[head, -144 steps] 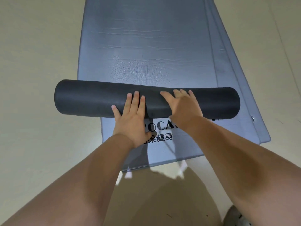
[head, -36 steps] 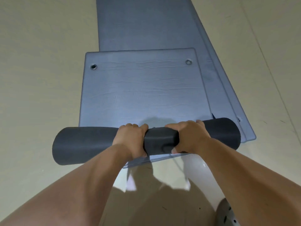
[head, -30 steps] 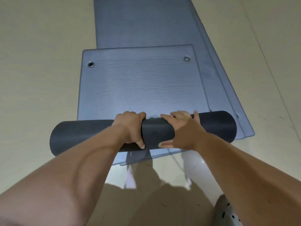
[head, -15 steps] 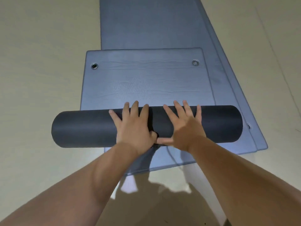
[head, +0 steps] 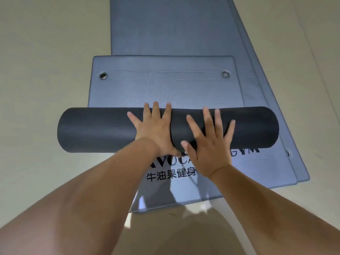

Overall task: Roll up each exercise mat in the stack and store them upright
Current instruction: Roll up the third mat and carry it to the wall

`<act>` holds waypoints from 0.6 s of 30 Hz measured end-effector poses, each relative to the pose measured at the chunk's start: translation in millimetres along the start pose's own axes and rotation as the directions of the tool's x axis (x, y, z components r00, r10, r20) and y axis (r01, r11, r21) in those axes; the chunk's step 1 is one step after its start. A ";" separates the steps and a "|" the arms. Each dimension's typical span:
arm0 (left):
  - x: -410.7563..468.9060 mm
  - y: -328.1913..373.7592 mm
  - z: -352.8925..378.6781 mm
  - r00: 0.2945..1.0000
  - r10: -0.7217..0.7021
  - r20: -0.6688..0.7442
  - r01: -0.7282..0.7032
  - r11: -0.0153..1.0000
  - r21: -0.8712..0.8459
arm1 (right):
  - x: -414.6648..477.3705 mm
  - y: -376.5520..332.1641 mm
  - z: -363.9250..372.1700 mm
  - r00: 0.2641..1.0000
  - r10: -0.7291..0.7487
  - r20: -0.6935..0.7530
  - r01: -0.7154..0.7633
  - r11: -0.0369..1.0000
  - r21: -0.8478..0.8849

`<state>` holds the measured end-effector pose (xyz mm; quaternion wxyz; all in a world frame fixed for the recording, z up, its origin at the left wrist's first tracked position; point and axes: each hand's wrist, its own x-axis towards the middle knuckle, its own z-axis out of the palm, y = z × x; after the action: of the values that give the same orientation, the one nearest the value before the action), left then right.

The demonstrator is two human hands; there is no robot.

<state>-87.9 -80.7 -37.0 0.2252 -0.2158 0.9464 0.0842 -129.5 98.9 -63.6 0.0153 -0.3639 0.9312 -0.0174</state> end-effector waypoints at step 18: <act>68.3 -35.9 -36.0 0.984 0.070 -0.167 -0.044 0.987 0.153 | 146.3 22.4 -37.1 0.931 -0.071 0.359 0.127 0.983 -0.135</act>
<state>-141.0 -147.2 -39.0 0.1560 -0.1777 0.9716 0.0009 -253.7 16.9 -29.9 0.1525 -0.4079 0.8921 0.1203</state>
